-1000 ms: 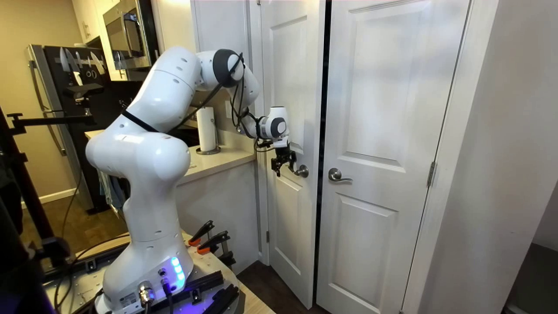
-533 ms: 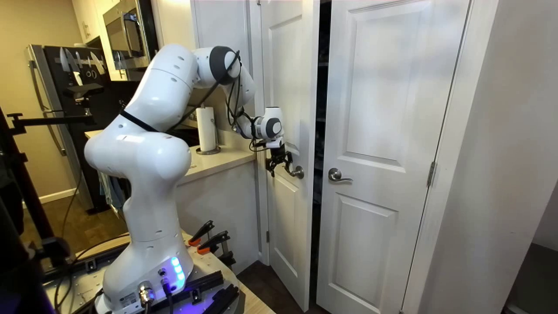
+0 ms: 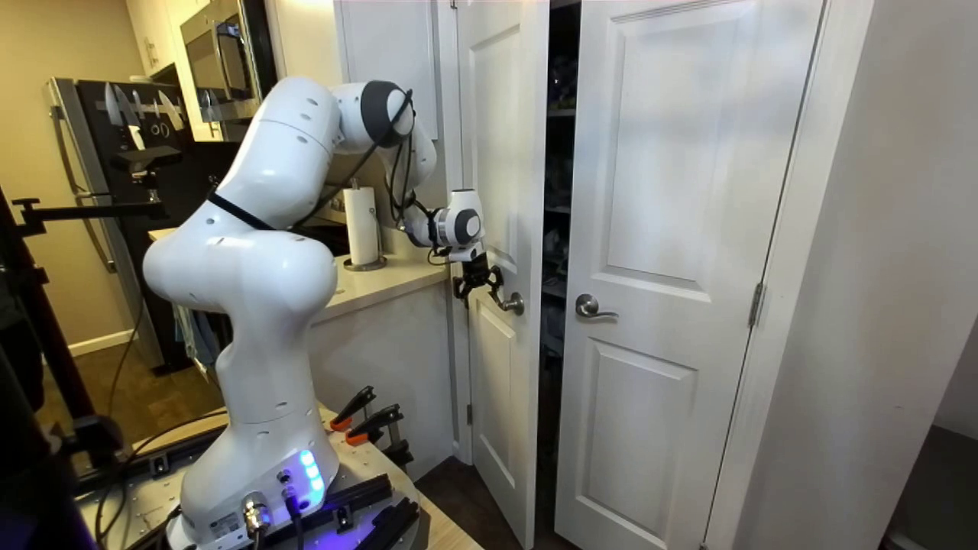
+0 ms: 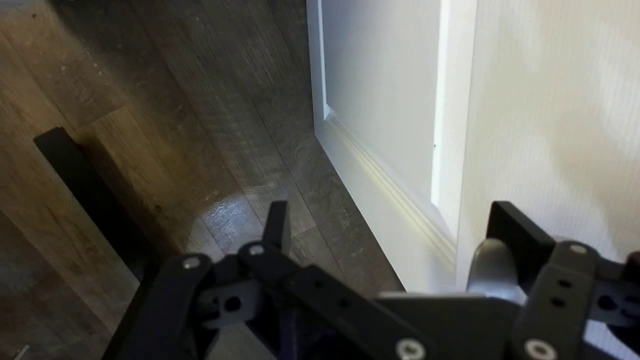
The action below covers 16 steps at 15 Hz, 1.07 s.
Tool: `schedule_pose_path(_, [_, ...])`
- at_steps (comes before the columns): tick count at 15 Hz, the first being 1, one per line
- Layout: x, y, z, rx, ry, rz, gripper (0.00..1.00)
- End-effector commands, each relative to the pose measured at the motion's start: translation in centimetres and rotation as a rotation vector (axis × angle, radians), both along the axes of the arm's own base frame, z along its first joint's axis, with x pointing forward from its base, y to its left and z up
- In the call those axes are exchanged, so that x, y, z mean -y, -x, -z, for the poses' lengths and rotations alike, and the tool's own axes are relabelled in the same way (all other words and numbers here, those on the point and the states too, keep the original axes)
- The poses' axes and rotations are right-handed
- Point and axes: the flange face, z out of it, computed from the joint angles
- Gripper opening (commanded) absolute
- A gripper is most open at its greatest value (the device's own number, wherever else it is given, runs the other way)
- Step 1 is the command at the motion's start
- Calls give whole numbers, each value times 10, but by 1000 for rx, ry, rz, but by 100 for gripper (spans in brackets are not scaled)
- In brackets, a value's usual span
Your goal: Open the door on the left
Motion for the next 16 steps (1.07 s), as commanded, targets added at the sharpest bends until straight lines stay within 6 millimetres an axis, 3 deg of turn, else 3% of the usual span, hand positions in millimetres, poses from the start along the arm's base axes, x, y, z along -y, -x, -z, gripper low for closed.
schedule_pose_path(1, [-10, 22, -8, 18, 5, 88, 100])
schedule_pose_path(7, [-25, 28, -16, 52, 25, 126, 100])
schedule_pose_path(16, [-43, -2, -56, 155, 56, -41, 100])
